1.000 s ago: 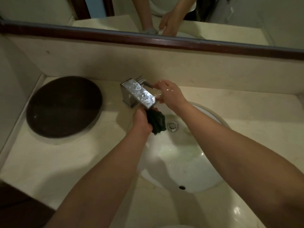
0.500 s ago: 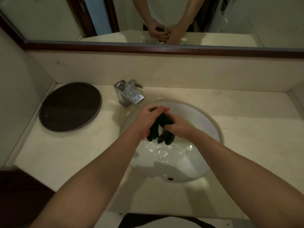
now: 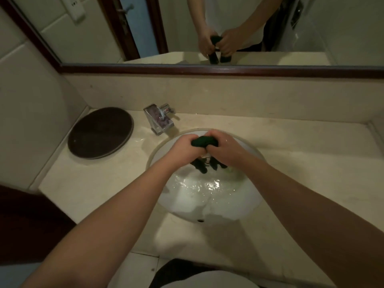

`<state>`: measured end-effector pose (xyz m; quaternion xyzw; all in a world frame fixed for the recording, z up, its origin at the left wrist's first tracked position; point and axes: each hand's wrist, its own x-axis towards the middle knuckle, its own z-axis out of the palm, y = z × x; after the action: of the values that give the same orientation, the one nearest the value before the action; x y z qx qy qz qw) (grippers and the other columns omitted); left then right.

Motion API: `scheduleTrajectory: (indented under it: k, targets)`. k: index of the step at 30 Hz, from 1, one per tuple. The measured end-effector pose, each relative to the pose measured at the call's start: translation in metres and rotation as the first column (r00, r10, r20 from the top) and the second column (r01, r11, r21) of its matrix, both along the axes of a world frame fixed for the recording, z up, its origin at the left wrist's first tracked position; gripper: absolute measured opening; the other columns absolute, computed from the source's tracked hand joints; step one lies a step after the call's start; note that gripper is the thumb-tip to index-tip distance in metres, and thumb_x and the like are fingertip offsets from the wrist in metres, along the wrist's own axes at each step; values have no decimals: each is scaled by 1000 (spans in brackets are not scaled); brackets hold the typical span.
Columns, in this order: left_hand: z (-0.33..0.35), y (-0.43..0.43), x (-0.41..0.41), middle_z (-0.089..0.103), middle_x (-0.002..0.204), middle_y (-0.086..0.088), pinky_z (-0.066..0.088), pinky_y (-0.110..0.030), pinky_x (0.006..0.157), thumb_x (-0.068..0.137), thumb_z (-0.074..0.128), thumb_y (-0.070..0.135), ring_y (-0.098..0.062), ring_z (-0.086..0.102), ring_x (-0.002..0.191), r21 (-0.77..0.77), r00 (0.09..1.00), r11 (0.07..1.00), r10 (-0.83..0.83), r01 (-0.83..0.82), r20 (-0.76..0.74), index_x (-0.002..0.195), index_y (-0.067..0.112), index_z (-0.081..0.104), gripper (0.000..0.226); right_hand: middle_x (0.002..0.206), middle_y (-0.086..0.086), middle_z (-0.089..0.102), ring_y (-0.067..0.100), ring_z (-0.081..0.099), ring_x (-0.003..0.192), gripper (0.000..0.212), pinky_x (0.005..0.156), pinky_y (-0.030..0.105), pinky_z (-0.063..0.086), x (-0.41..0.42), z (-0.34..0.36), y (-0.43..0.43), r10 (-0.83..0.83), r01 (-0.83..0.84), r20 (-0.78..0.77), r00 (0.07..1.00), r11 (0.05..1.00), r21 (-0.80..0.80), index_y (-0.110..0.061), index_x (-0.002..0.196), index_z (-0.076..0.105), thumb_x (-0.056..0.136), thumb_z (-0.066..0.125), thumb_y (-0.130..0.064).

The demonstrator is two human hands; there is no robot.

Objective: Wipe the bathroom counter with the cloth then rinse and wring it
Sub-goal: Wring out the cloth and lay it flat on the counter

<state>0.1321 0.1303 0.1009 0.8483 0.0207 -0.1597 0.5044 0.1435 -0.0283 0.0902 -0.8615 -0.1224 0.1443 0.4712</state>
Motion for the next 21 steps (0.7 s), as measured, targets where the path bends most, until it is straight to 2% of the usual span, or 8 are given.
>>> scheduleTrajectory:
  k: [3, 5, 8, 11, 15, 17, 19, 21]
  targets:
    - [4, -8, 0, 62, 82, -12, 51, -40, 82, 74, 64, 6, -25, 59, 81, -259, 974, 941, 191, -217, -121, 93, 15, 65, 21, 67, 0, 54, 15, 50, 55, 23, 54, 31, 41, 2, 2, -6, -27, 25, 33, 999, 999, 42, -16, 110, 46, 89, 56, -18]
    - [8, -13, 1, 59, 86, -15, 48, -39, 79, 65, 60, 5, -28, 56, 85, -411, 946, 856, 246, -314, -211, 93, 11, 62, 28, 70, -3, 55, 11, 49, 59, 27, 55, 26, 38, 4, 1, -7, 17, -16, 22, 1000, 1000, -27, -15, 112, 47, 90, 59, -25]
    - [13, -16, 5, 59, 89, -16, 48, -37, 73, 62, 54, 0, -28, 57, 85, -548, 930, 755, 237, -358, -281, 86, 4, 57, 24, 89, -4, 62, 11, 60, 78, 43, 67, 27, 47, 7, -2, -5, 72, -73, -30, 997, 996, -51, -20, 121, 50, 85, 65, -39]
    - [16, -13, 10, 68, 109, -15, 51, -41, 94, 73, 50, -8, -29, 62, 107, -649, 931, 674, 176, -351, -321, 89, 1, 54, 19, 100, -3, 68, 13, 66, 91, 42, 80, 29, 53, 12, 2, 1, 170, -170, -28, 985, 985, -11, -26, 119, 56, 82, 69, -41]
    - [26, -9, 17, 71, 111, -16, 50, -45, 97, 85, 47, -10, -32, 63, 111, -678, 914, 618, 204, -398, -350, 96, 3, 50, 17, 96, -4, 68, 2, 66, 87, 31, 72, 18, 50, 20, 15, 9, 252, -248, -110, 962, 968, 47, -24, 109, 58, 84, 73, -32]
    - [30, -4, 24, 71, 106, -16, 54, -45, 90, 86, 53, -5, -31, 65, 104, -663, 897, 607, 250, -439, -365, 96, 3, 54, 14, 104, -9, 64, -9, 62, 91, 49, 71, 10, 48, 22, 16, 16, 269, -247, -119, 956, 953, 173, -25, 121, 49, 82, 77, -18]
    - [36, 0, 30, 68, 96, -13, 56, -43, 84, 84, 65, 6, -28, 66, 93, -631, 873, 607, 275, -483, -403, 103, 3, 59, 20, 114, -8, 63, -3, 61, 104, 67, 78, 13, 51, 23, 12, 27, 208, -179, -90, 974, 949, 259, -28, 130, 43, 76, 81, -13]
    - [40, 3, 39, 64, 92, -11, 56, -38, 74, 82, 71, 16, -24, 64, 84, -601, 873, 640, 273, -479, -405, 119, 5, 53, 42, 116, -4, 66, 8, 65, 107, 60, 86, 25, 54, 24, 5, 40, 174, -132, -102, 979, 936, 327, -30, 123, 50, 74, 81, -13]
